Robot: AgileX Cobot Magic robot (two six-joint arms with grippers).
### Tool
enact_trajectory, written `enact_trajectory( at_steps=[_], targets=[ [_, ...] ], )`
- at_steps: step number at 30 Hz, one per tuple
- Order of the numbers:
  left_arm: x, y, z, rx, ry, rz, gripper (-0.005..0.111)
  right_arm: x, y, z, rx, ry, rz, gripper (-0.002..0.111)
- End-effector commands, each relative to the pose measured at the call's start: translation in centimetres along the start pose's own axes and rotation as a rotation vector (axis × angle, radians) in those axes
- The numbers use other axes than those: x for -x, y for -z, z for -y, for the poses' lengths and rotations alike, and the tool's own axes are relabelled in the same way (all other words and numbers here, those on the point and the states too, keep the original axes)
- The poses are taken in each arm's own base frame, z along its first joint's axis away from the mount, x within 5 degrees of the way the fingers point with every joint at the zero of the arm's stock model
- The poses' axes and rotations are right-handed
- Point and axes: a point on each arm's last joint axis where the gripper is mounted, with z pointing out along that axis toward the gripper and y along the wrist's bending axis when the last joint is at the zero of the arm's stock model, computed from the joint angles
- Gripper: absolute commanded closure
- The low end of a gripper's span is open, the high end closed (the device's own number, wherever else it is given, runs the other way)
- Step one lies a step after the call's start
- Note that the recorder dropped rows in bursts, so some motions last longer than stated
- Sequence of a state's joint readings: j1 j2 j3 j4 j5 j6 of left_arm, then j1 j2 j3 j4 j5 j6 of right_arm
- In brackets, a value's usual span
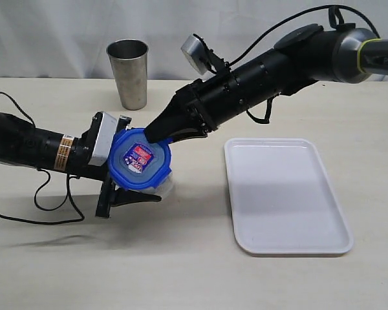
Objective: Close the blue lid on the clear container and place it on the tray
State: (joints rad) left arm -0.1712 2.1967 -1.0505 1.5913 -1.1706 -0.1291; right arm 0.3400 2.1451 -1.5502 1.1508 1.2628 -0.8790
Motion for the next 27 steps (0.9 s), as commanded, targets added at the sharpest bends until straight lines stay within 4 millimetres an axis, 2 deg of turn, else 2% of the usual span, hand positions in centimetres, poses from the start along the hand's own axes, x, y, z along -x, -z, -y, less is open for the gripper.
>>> enact_trajectory(
  at_steps=[1, 5, 10, 12, 17, 22, 27],
  targets=[
    [1.1, -0.3, -0.5, 0.041, 0.02, 0.064, 0.107, -1.7, -1.8, 2.8, -0.131, -0.03, -0.153, 0.079],
    [1.1, -0.3, -0.5, 0.043, 0.016, 0.064, 0.107, -0.8, -0.4, 2.0, -0.25, 0.069, -0.166, 0.077],
    [1.1, -0.3, -0.7, 0.064, 0.021, 0.067, 0.107, 0.7, 1.5, -0.6, -0.313, 0.171, -0.107, 0.057],
    [1.1, -0.3, -0.7, 0.064, 0.019, 0.067, 0.107, 1.0, 2.2, -1.7, -0.324, 0.198, -0.089, 0.054],
    [1.1, -0.3, -0.7, 0.062, 0.023, 0.067, 0.107, 1.5, 3.8, -3.1, -0.426, 0.26, -0.058, 0.053],
    [1.1, -0.3, -0.7, 0.062, 0.025, 0.067, 0.107, 1.7, 4.6, -4.5, -0.442, 0.291, -0.028, 0.053],
    [1.1, -0.3, -0.7, 0.064, 0.026, 0.067, 0.107, 1.3, 5.1, -3.9, -0.534, 0.241, -0.072, 0.054]
  ],
)
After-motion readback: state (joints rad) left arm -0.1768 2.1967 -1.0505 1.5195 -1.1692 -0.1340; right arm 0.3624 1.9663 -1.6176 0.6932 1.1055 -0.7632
